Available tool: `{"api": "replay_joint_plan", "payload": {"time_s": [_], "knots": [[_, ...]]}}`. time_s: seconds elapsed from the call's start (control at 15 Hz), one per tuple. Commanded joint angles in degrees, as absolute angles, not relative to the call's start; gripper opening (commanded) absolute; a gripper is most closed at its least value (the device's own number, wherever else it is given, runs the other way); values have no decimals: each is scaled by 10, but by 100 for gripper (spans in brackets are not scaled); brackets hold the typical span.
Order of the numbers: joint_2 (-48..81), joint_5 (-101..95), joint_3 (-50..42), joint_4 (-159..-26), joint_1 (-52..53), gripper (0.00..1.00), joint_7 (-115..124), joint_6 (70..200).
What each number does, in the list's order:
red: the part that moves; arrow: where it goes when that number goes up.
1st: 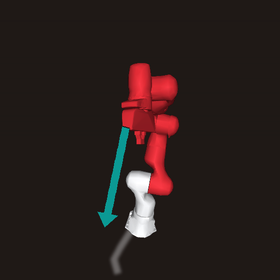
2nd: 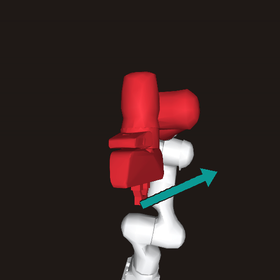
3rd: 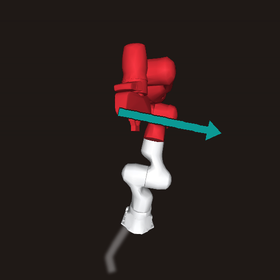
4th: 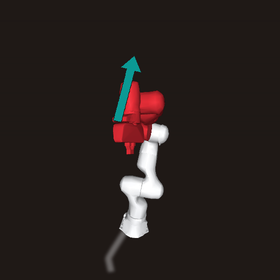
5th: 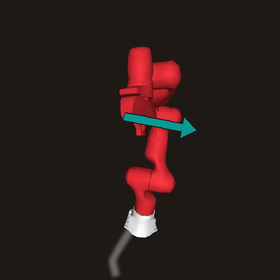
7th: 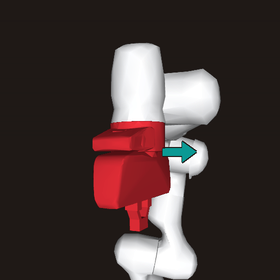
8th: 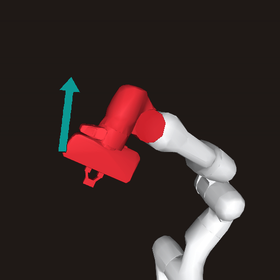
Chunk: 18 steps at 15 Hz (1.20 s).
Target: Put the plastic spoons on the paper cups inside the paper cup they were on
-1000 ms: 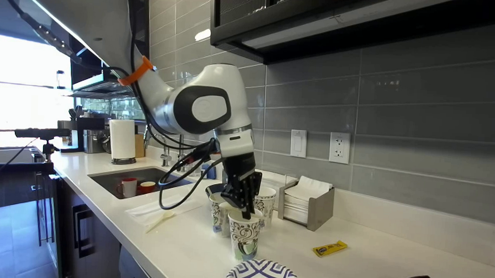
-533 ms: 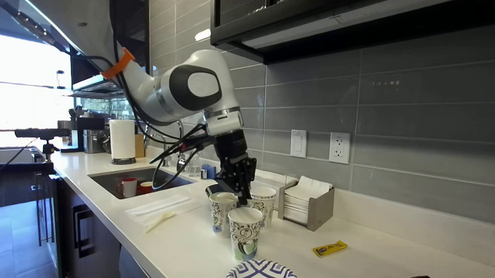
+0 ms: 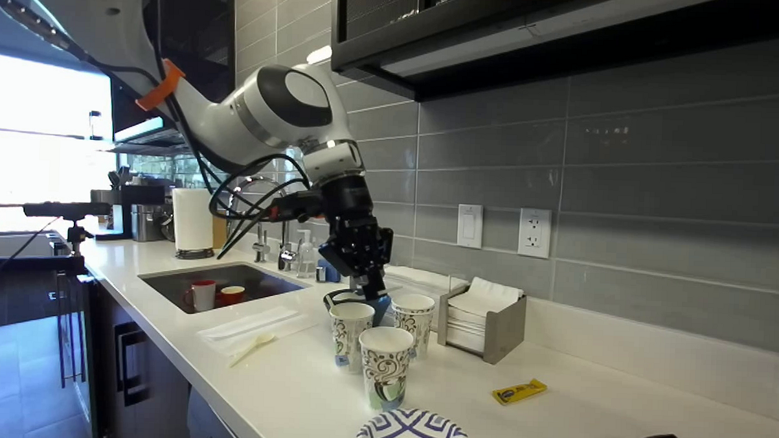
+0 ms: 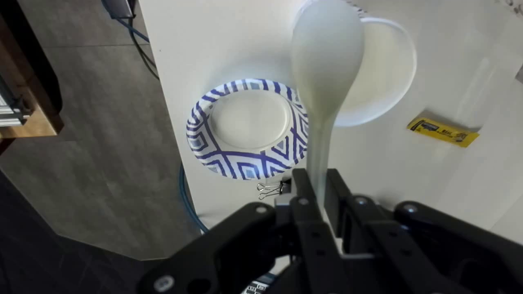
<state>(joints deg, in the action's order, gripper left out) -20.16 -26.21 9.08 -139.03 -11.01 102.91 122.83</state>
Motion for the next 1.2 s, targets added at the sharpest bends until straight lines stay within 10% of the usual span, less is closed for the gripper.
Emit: {"api": "replay_joint_plan", "payload": {"time_s": [0.0,1.13], "knots": [[-176,-306,96,-1362,-104,3,1066,1192],[-36,-424,69,-1264,-44,3,1172,1104]]}}
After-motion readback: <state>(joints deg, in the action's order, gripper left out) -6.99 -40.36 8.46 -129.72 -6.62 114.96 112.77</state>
